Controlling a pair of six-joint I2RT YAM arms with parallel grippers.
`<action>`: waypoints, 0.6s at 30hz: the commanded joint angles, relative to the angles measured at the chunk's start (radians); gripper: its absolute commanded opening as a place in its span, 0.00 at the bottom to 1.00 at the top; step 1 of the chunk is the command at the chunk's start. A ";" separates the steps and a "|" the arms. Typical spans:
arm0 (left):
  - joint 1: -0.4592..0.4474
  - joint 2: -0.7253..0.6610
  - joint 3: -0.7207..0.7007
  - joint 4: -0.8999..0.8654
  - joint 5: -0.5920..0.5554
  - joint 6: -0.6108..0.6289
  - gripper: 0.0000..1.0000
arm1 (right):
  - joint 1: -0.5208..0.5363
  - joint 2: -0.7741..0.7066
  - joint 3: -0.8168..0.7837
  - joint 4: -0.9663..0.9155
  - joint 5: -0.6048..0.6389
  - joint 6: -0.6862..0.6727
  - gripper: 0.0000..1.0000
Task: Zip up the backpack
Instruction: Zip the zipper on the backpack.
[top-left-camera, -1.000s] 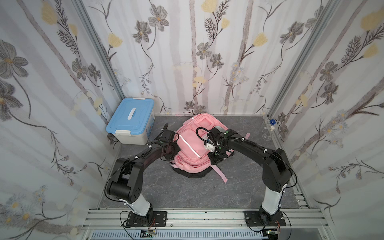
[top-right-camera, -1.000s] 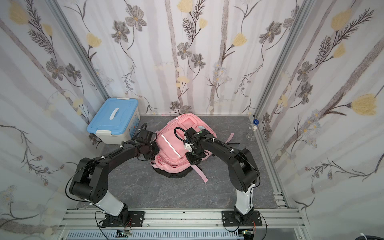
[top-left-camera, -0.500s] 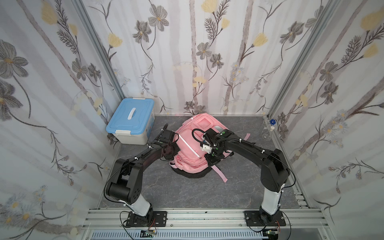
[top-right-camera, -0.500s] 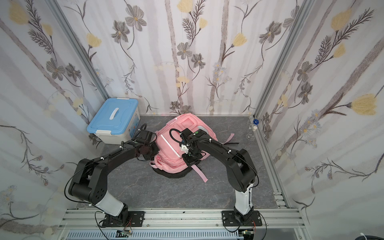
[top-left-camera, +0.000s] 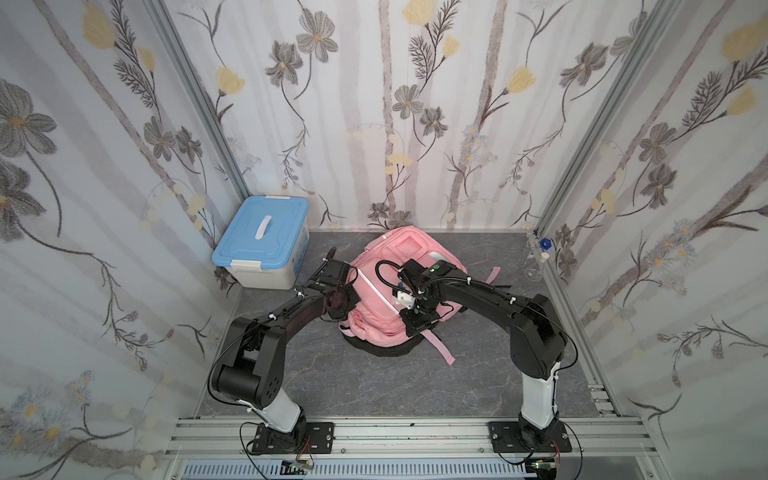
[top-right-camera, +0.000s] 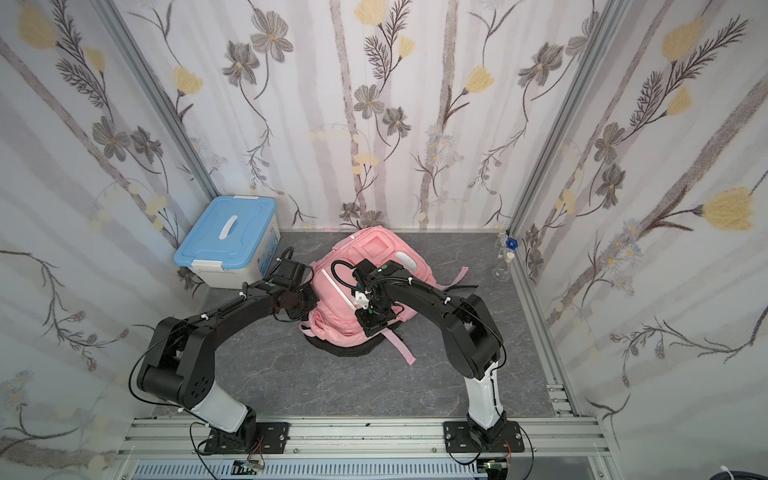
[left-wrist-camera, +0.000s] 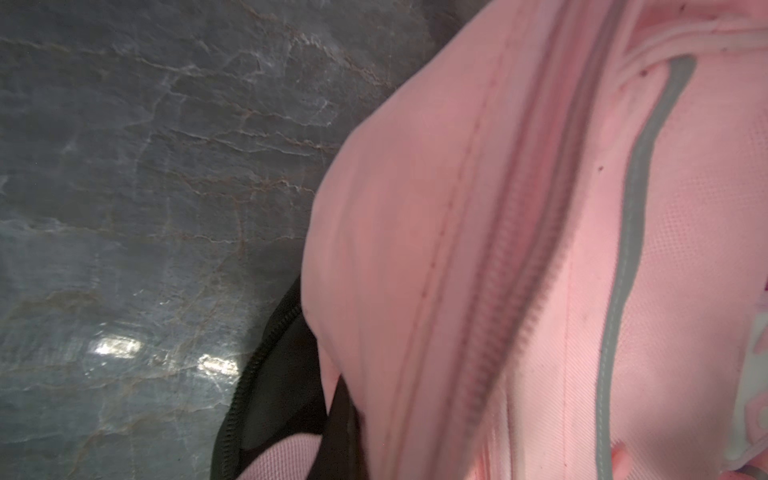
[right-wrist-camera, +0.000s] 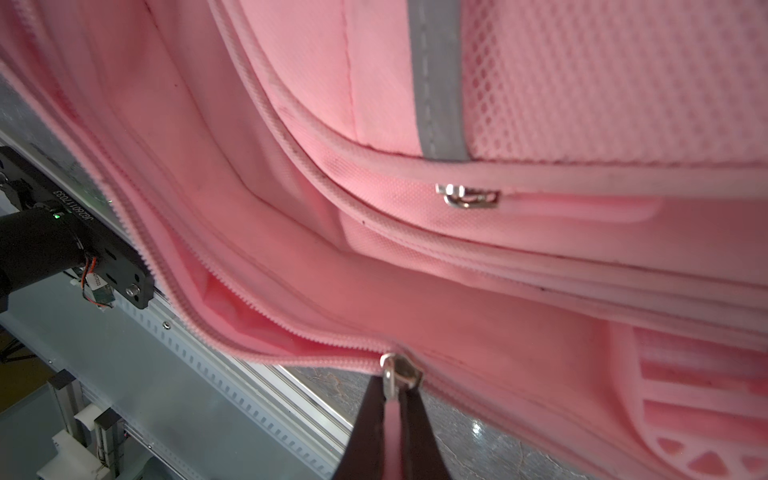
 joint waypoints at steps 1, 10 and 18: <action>-0.002 -0.001 0.002 0.036 -0.016 -0.023 0.00 | 0.010 0.005 0.014 0.035 -0.082 0.033 0.00; -0.002 0.000 0.002 0.042 -0.012 -0.023 0.00 | 0.036 0.016 0.036 0.059 -0.136 0.078 0.00; -0.003 -0.008 -0.013 0.045 -0.015 -0.025 0.00 | 0.045 0.030 0.033 0.096 -0.186 0.113 0.00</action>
